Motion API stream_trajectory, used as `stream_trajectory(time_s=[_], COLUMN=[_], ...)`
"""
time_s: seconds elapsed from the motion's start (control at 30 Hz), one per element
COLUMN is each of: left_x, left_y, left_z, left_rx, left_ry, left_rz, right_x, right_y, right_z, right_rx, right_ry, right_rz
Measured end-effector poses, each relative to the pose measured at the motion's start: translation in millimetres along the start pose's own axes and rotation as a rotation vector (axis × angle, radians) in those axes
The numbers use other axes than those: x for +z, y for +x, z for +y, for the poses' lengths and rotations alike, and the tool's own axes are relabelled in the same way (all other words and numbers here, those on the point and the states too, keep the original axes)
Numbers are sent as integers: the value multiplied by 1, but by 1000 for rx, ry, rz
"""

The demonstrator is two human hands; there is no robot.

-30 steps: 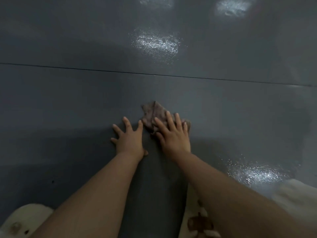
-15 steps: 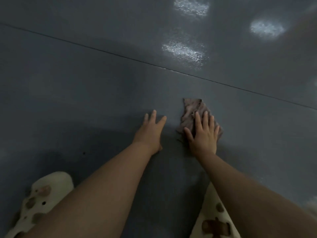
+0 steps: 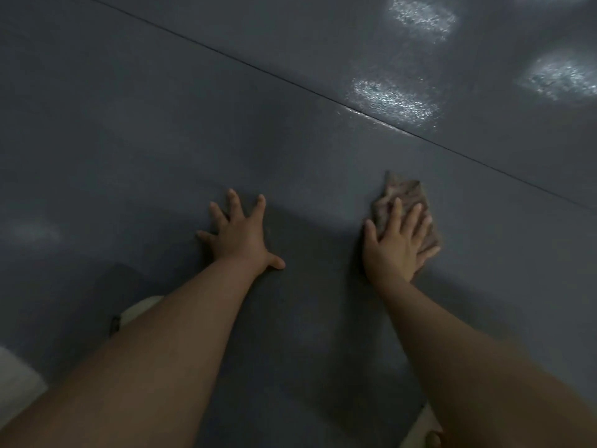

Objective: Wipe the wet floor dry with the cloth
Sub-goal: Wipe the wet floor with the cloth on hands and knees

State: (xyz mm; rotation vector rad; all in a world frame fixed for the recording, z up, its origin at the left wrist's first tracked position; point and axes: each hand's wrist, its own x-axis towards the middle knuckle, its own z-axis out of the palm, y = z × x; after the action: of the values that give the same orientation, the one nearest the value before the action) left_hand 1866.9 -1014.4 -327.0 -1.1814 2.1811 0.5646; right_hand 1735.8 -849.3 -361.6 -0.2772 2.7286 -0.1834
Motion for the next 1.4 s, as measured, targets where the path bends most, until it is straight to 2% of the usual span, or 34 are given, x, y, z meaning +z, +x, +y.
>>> stream_trajectory(time_s=[0.07,0.13,0.2,0.3,0.4,0.53,0.6,0.7,0.77,0.87,0.97,1.07,1.17,1.3,1.4], left_x=[1,1,1,0,0,2,-5,-23,-34,-44,-50,-59,-63,-62,-62], left_y=[1,3,3,3,2,0,-1,5,16,28,32,36,39,42,44], left_z=[0,0,-1,-2,-2,-9,-21,-54,-87,-141,-178,-186,-176,-169,-170], left_rx=[5,18,24,35,36,76,117,139,96,-27,-98,-68,-79,-112,-107], left_ry=[-1,-18,-41,-31,0,60,45,-37,-80,-126,-96,-39,8,-46,-65], left_rz=[-7,-3,10,-15,-20,-23,2,67,149,257,166,28,-9,10,10], right_x=[11,24,31,28,18,4,8,20,32,64,81,71,54,24,18], right_y=[-14,-31,-38,-21,6,35,34,12,-14,-64,-96,-65,-12,53,69], right_z=[-40,-73,-86,-76,-63,-62,-77,-114,-139,-166,-168,-161,-160,-165,-192], right_rx=[-219,-514,-739,-841,-764,-380,-260,-250,-387,-750,-1170,-1326,-1214,-753,-481], right_ry=[-30,-100,-179,-200,-215,-153,-71,-45,-102,-158,-266,-318,-314,-252,-106], right_rz=[-56,-138,-188,-144,-56,7,20,9,-18,-93,-147,-126,-44,36,65])
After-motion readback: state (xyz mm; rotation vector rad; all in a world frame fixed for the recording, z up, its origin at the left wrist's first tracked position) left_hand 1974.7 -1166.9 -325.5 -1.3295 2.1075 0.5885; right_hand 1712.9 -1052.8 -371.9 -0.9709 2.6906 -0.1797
